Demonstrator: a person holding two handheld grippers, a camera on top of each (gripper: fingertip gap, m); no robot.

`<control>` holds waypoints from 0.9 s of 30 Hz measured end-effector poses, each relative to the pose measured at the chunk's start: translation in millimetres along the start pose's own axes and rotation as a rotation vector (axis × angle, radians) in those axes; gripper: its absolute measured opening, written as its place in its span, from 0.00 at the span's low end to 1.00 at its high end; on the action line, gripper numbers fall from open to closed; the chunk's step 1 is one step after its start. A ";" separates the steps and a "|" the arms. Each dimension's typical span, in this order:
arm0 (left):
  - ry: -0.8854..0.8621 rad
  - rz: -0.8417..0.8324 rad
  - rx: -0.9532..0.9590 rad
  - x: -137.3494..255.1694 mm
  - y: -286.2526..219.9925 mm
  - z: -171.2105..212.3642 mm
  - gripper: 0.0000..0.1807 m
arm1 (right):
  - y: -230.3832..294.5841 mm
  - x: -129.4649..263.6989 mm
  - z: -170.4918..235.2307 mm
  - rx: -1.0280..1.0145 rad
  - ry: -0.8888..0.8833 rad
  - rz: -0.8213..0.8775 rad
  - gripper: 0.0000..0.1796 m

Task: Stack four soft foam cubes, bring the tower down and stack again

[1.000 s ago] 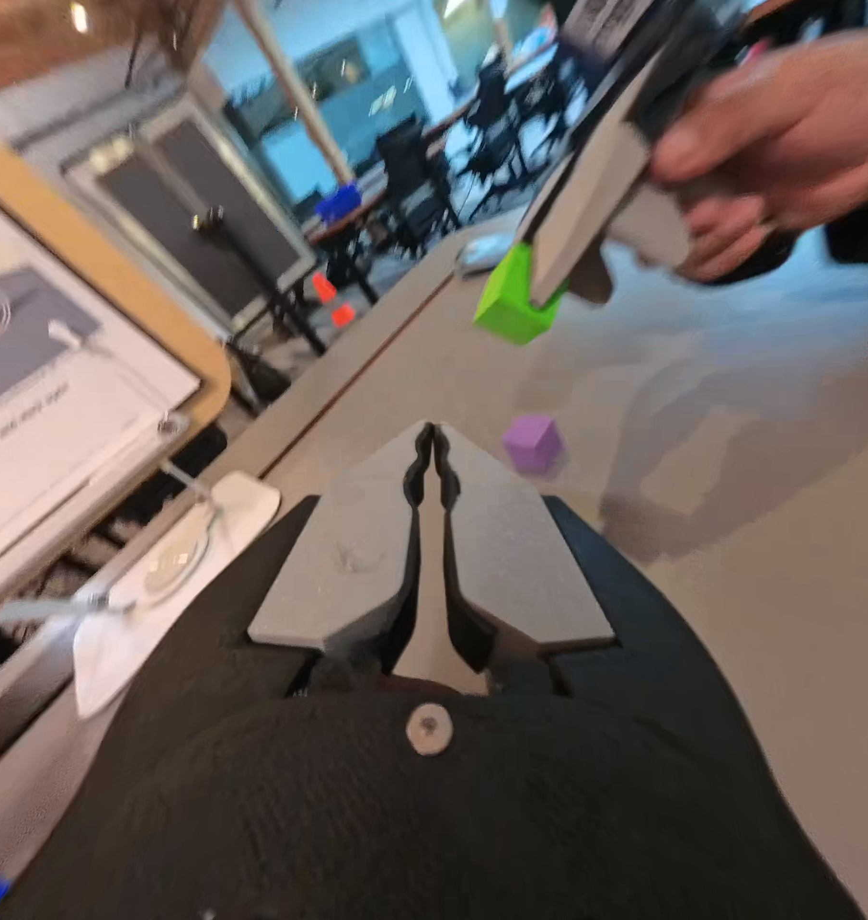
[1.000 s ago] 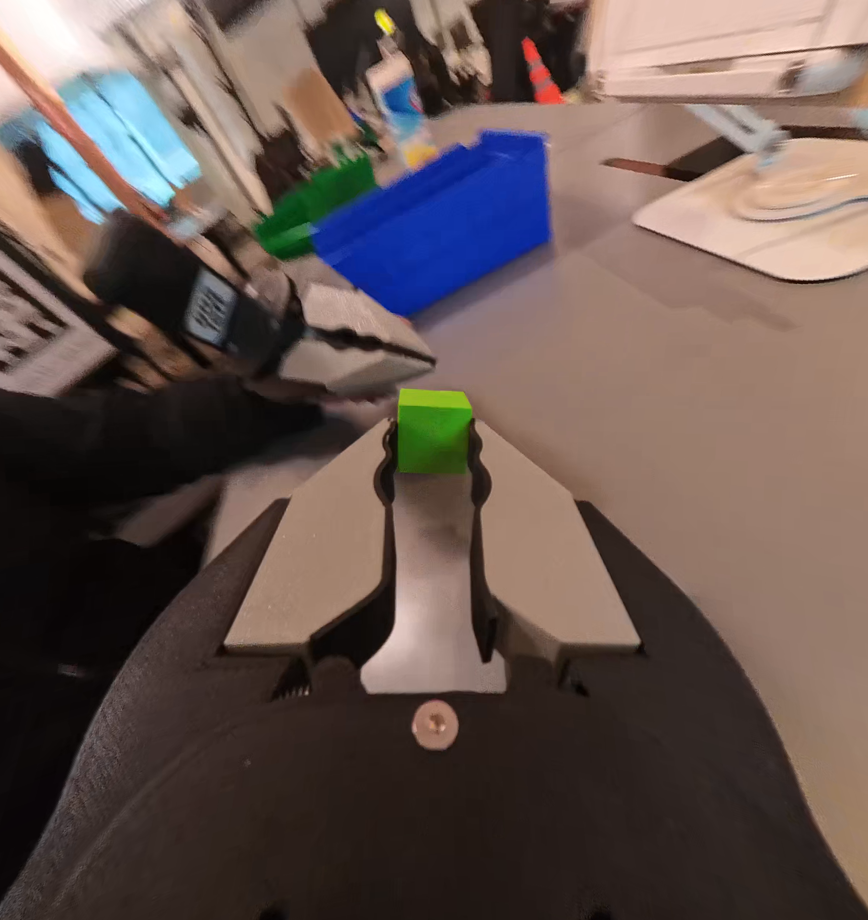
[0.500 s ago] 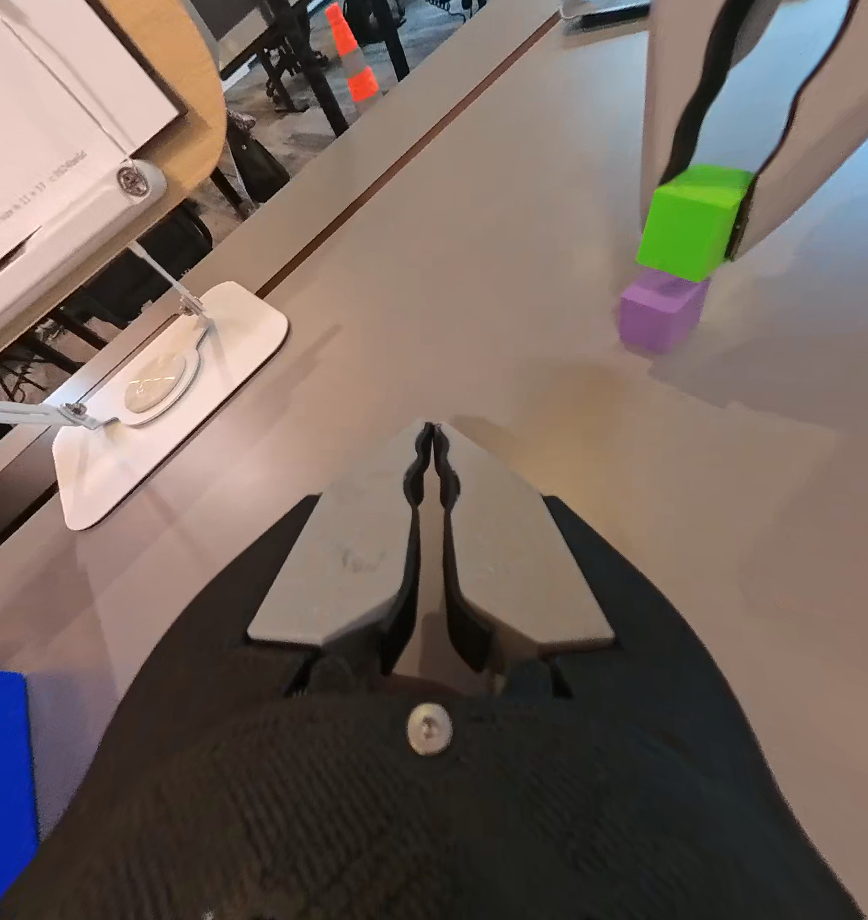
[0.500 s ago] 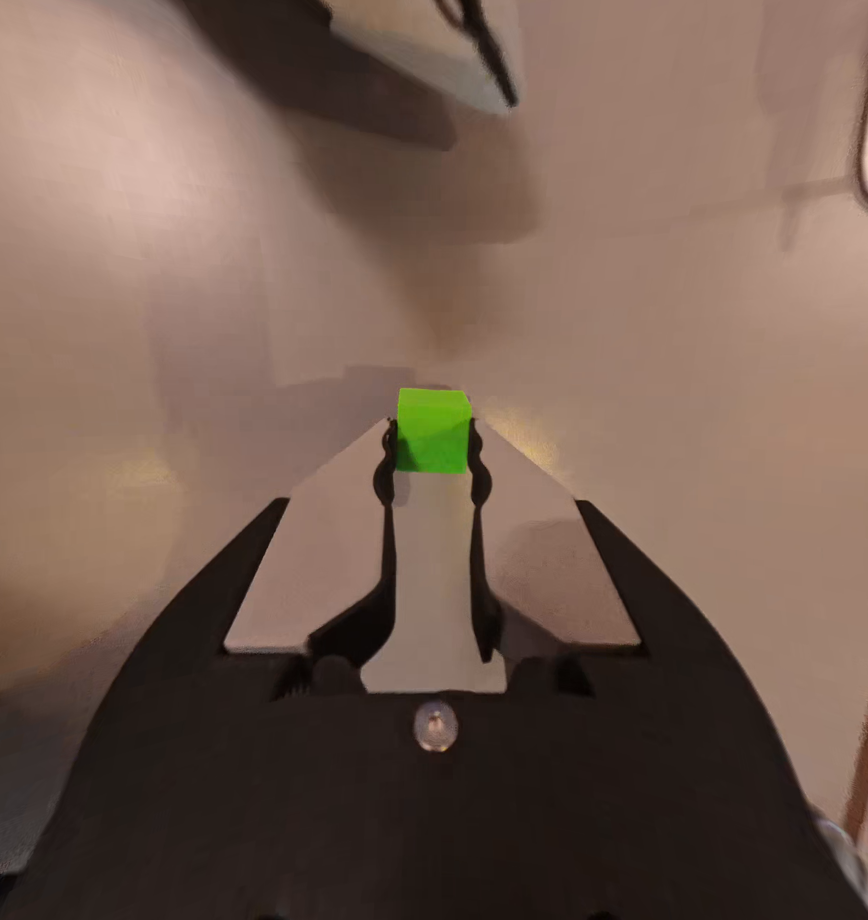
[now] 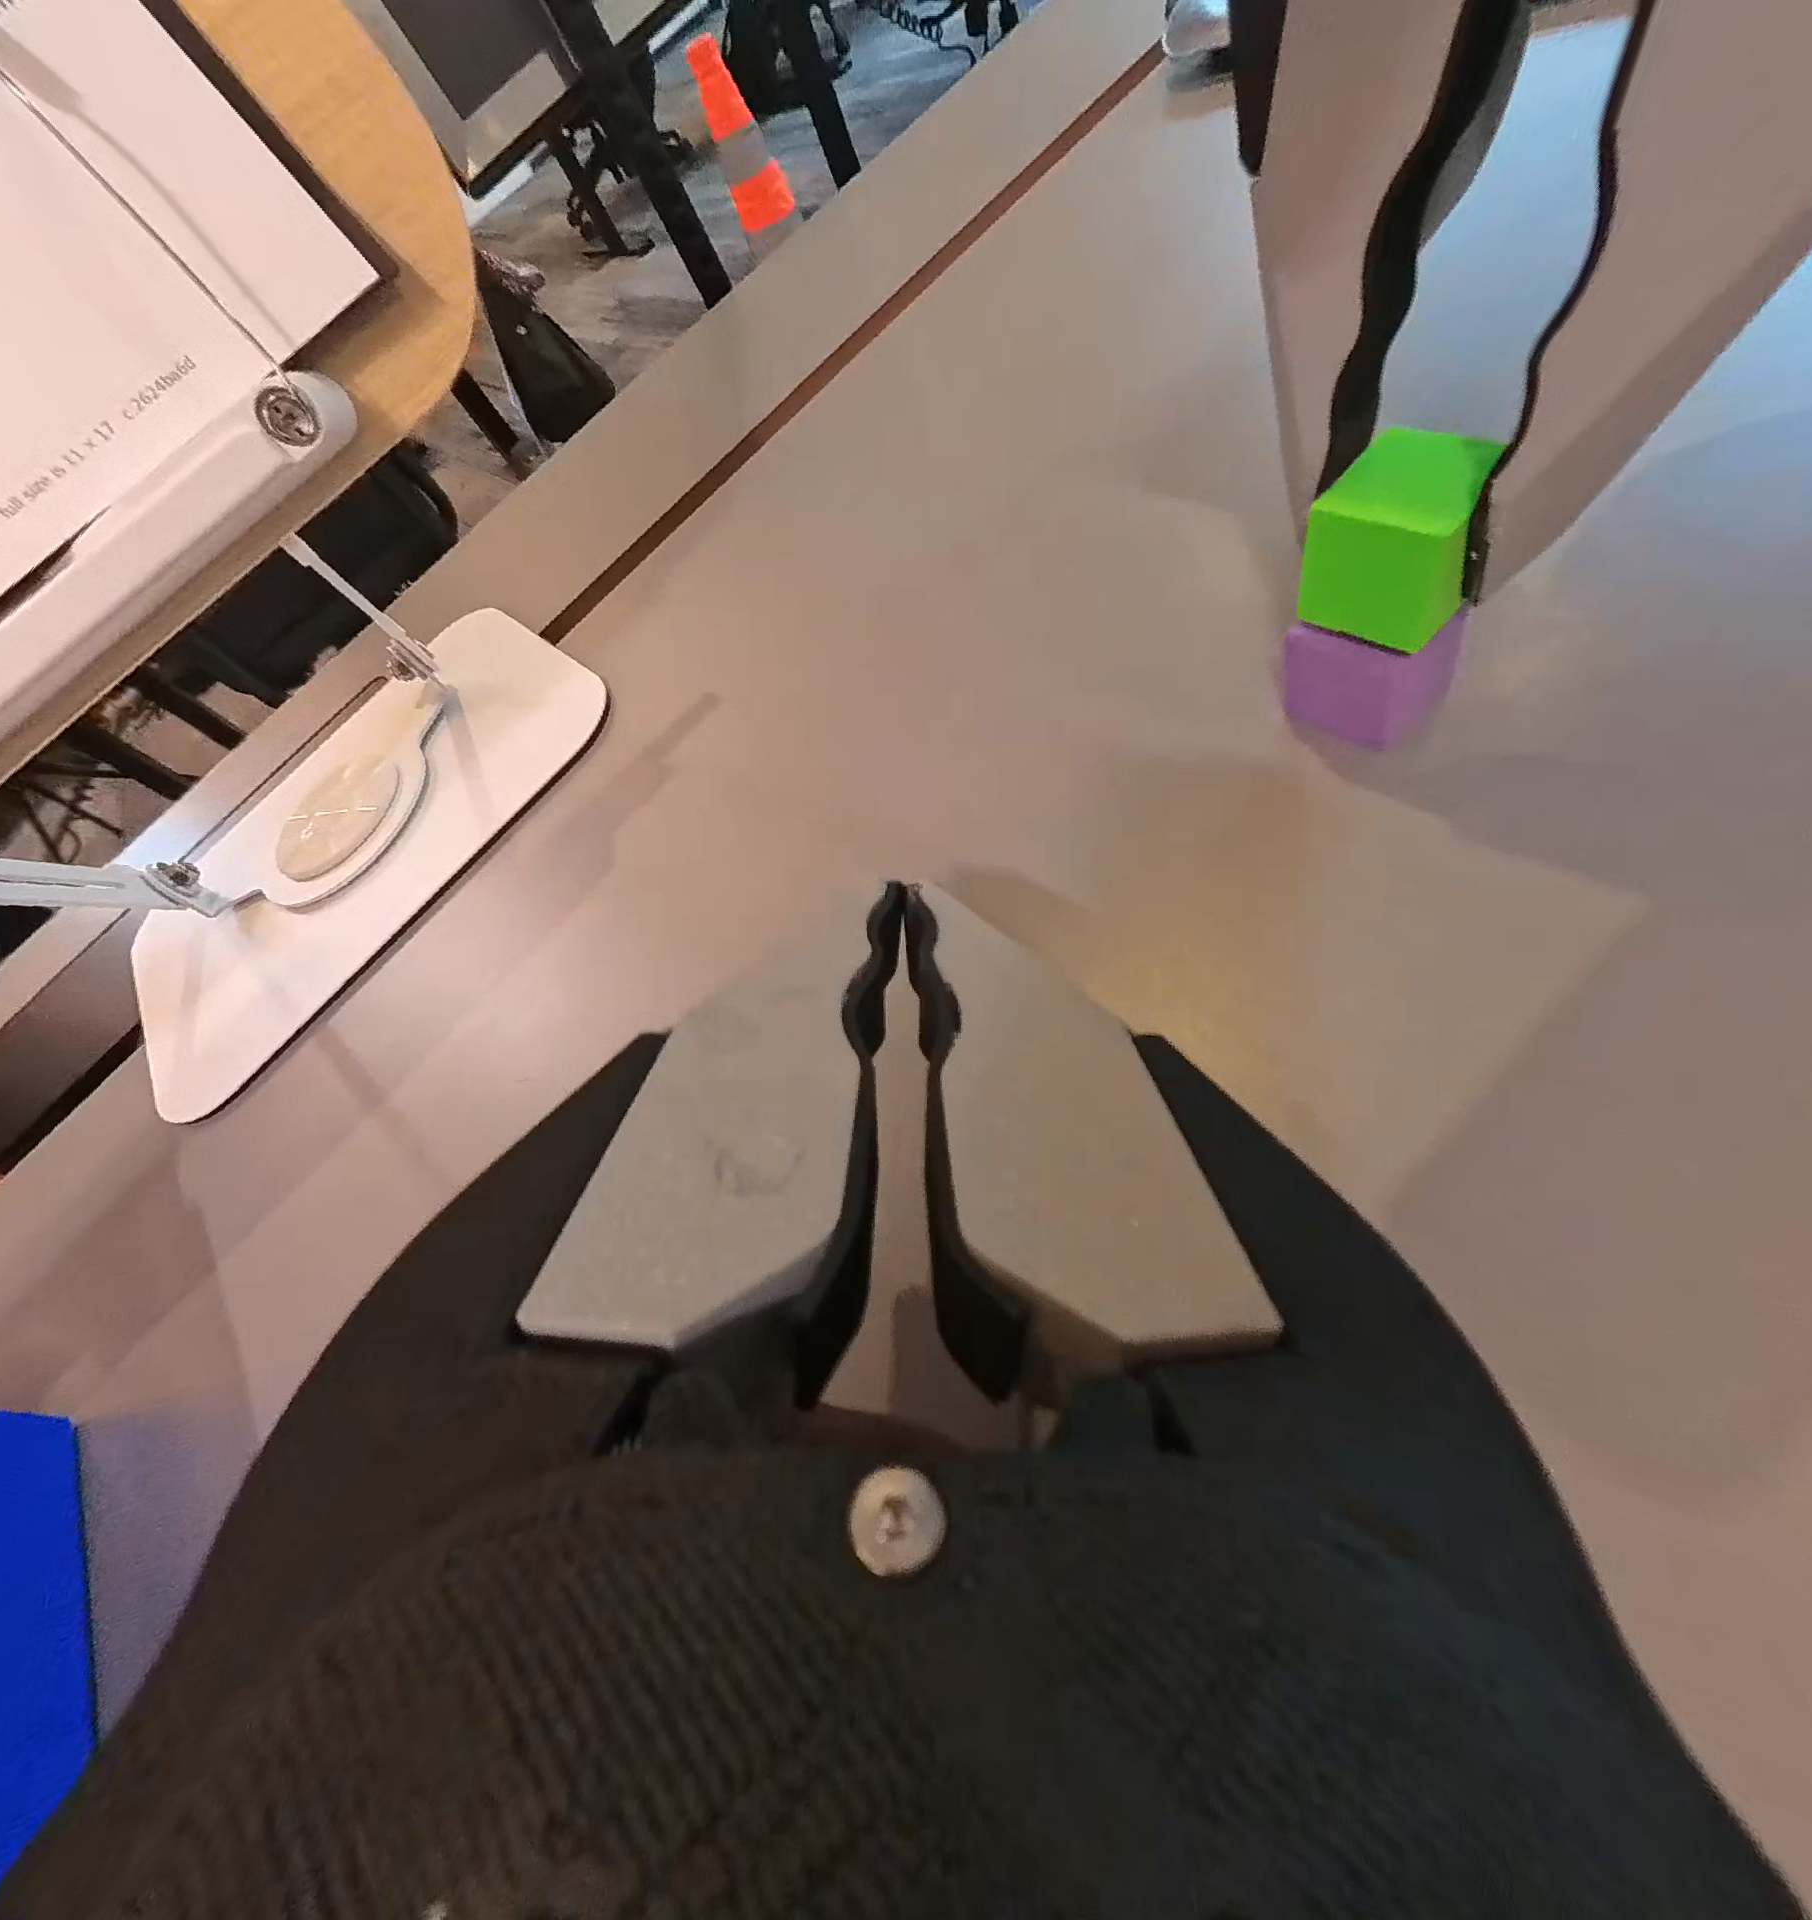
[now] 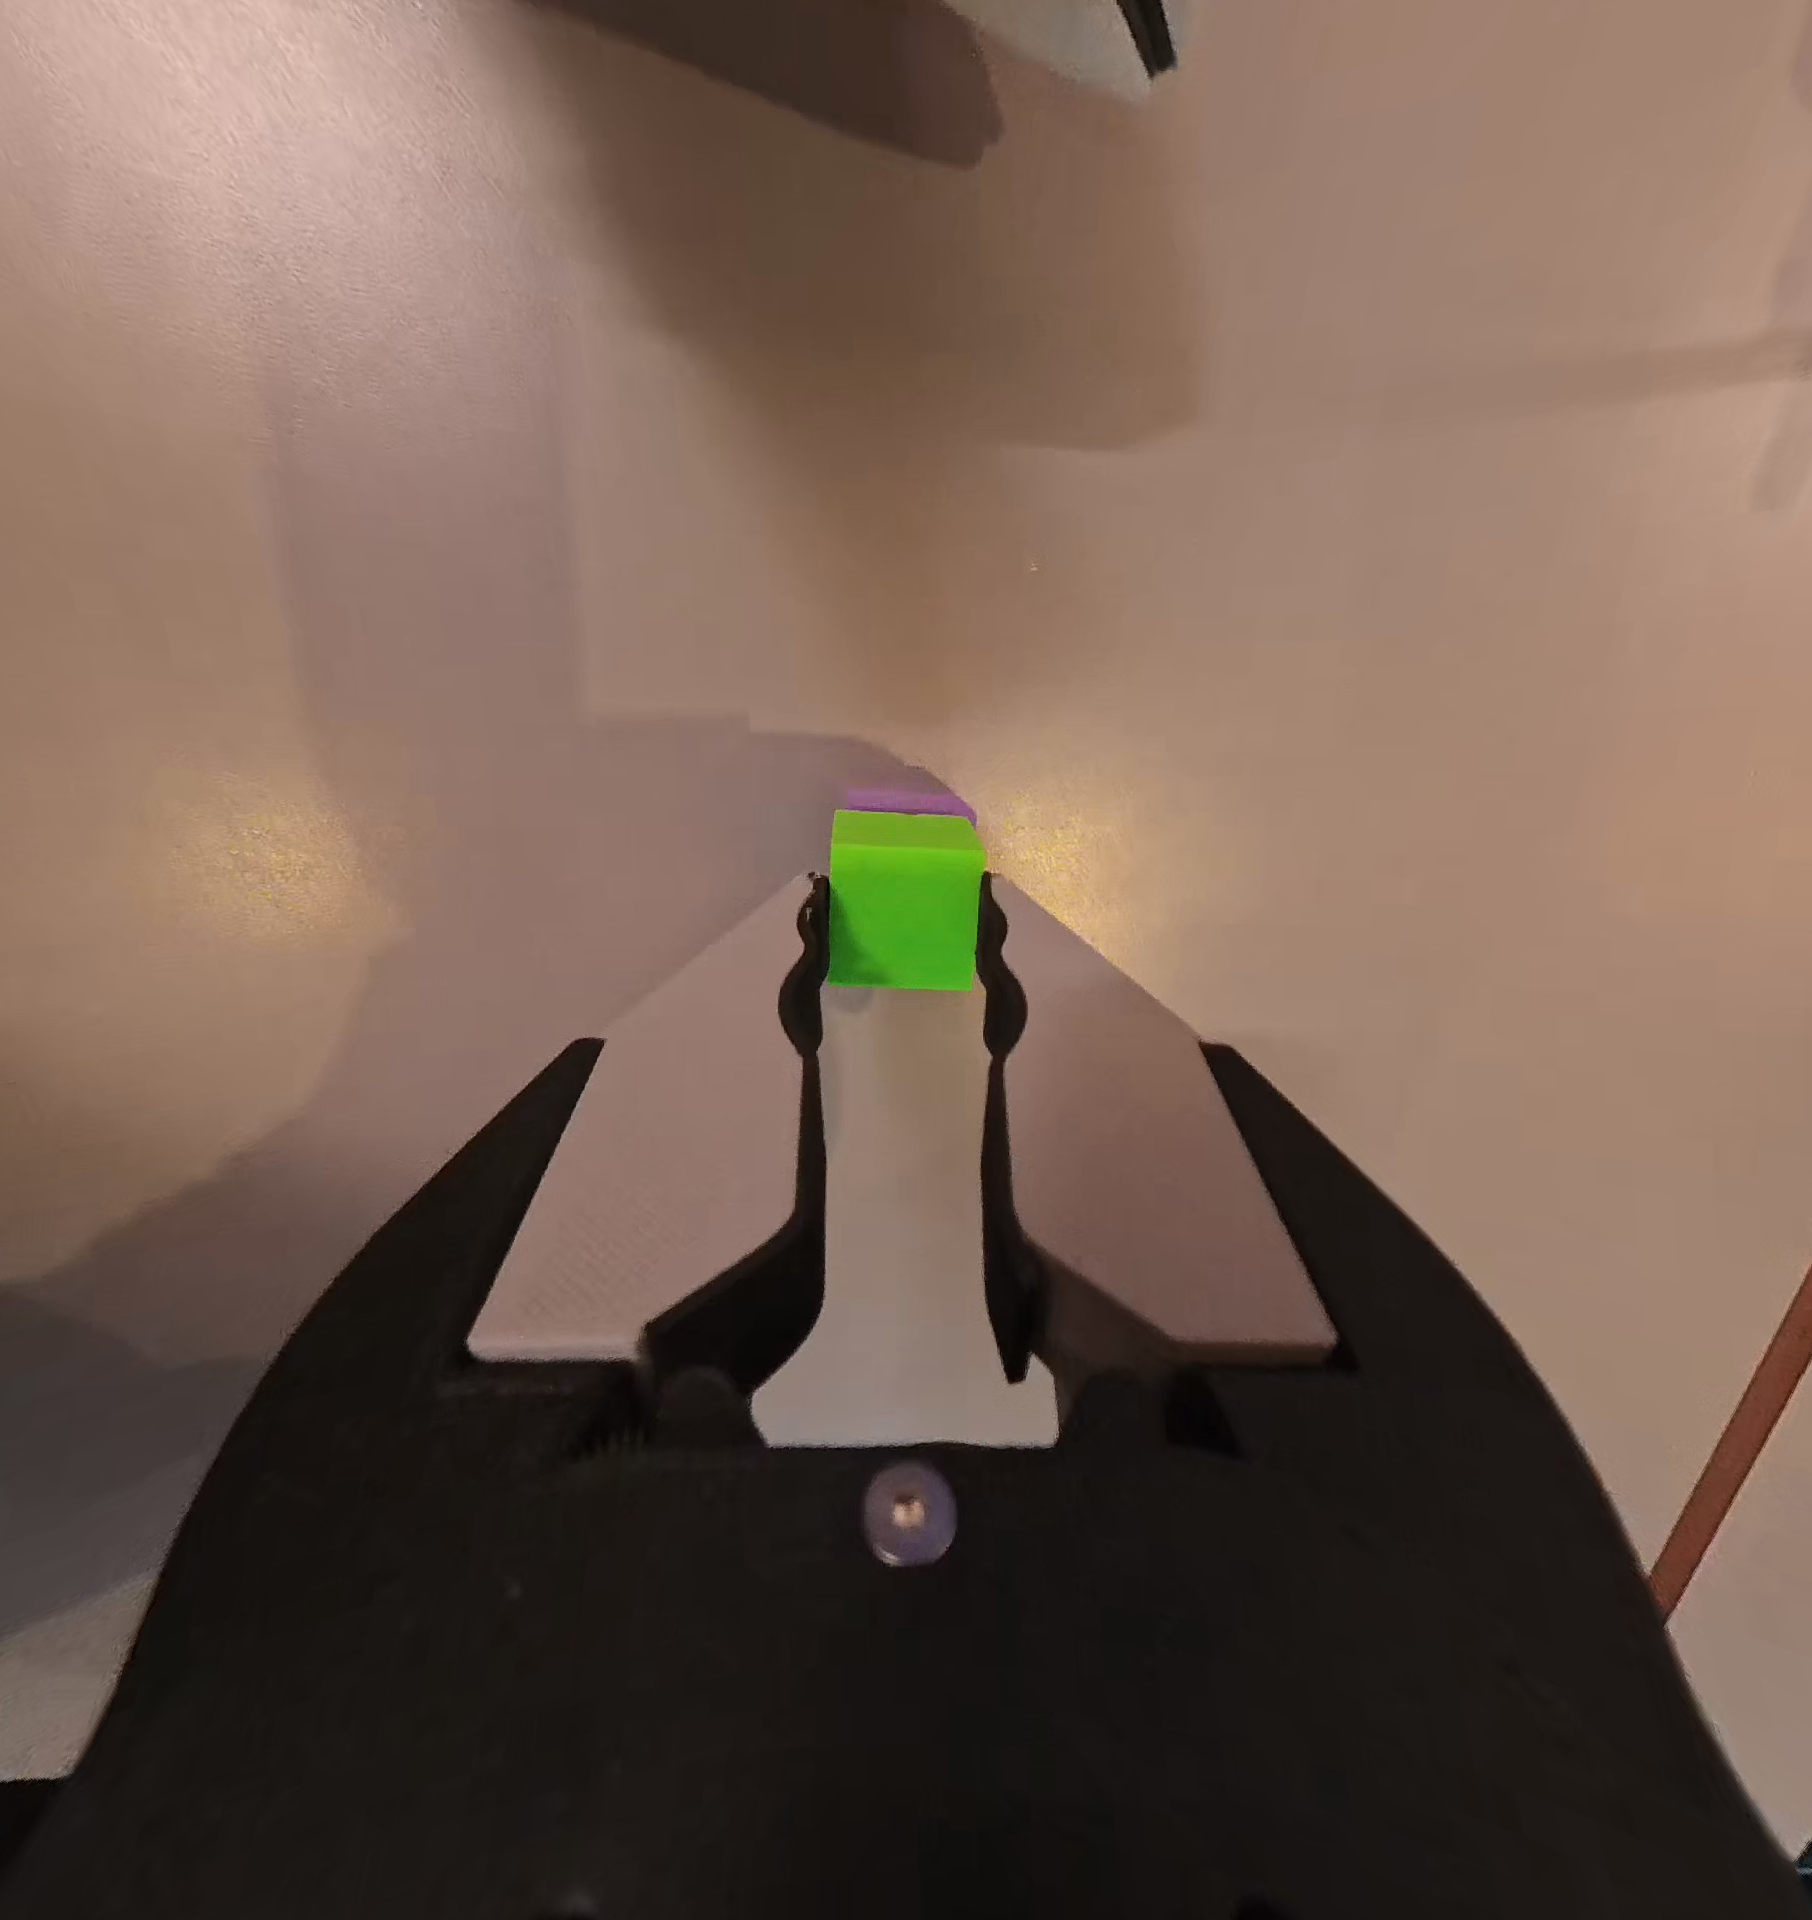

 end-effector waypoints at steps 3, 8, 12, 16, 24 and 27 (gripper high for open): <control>0.007 0.001 -0.006 -0.9 -0.8 1.1 0.00 | -0.2 -0.8 -1.9 0.008 0.005 0.006 0.14; 0.007 0.002 -0.001 -1.1 -0.5 1.3 0.00 | -2.1 -2.1 1.4 -0.007 0.009 -0.003 0.14; 0.007 0.004 -0.004 -1.4 -1.1 1.3 0.00 | -2.7 -2.7 0.8 -0.005 0.000 0.000 0.14; 0.013 0.005 -0.007 -2.2 -1.7 2.6 0.00 | -2.4 -3.2 -0.1 -0.001 0.000 -0.007 0.14; 0.017 0.008 -0.008 -2.4 -1.7 3.2 0.00 | -2.5 -3.2 -0.1 -0.014 -0.006 -0.011 0.14; 0.024 0.011 -0.010 -2.6 -2.5 4.0 0.00 | -0.6 -1.1 -2.8 -0.019 -0.032 -0.010 0.16</control>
Point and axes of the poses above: each gripper's, where its closed fingertips meet, x back along the fingers, z out of its underside, y = z × x across the jaws, the point moved 4 cm from there along x, back along the fingers, and after that the axes turned 1 degree about -x, right-handed, at the moved point
